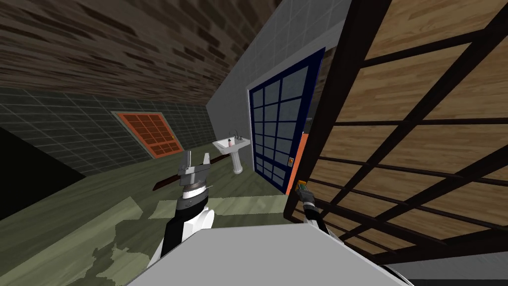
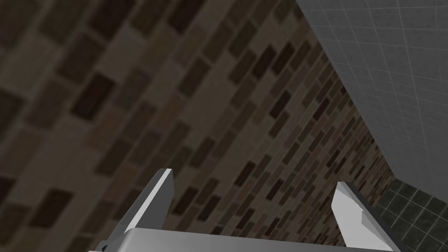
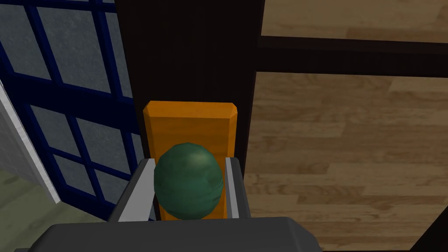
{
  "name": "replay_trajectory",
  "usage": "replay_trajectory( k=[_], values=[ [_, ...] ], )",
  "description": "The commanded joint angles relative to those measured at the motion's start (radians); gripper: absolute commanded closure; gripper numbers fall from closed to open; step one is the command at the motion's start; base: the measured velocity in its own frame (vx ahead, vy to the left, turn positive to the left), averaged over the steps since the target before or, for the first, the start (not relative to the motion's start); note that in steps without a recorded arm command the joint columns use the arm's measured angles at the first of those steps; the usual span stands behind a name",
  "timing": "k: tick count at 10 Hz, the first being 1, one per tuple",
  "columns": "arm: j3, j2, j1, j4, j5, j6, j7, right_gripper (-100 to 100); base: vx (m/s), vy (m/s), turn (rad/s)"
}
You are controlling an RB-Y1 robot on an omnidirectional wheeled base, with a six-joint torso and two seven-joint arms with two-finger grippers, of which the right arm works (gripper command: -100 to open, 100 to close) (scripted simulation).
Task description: Pull the door open
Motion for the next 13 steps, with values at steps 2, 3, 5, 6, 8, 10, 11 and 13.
replay_trajectory(
  k=[2, 3, 5, 6, 8, 10, 11, 13],
  values=[
    [0.037, -0.012, 0.003, -0.004, 0.019, -0.004, -0.044, 100, -0.278, 0.003, 0.099],
    [0.028, -0.012, 0.003, -0.001, 0.015, -0.003, -0.034, 100, -0.123, 0.014, 0.015],
    [0.06, -0.022, 0.014, -0.008, 0.033, -0.007, -0.062, 100, -0.205, -0.014, 0.06],
    [0.073, -0.028, 0.017, -0.012, 0.04, -0.01, -0.074, 100, -0.228, -0.022, 0.069],
    [0.108, -0.043, 0.026, -0.024, 0.06, -0.018, -0.105, 100, -0.223, -0.038, 0.071],
    [0.133, -0.054, 0.032, -0.032, 0.074, -0.023, -0.127, 100, -0.23, -0.013, 0.058],
    [0.146, -0.06, 0.036, -0.037, 0.082, -0.026, -0.139, 100, -0.213, 0.001, 0.045],
    [0.147, -0.061, 0.033, -0.027, 0.082, -0.028, -0.141, 100, -0.135, -0.023, 0.017]
  ],
)
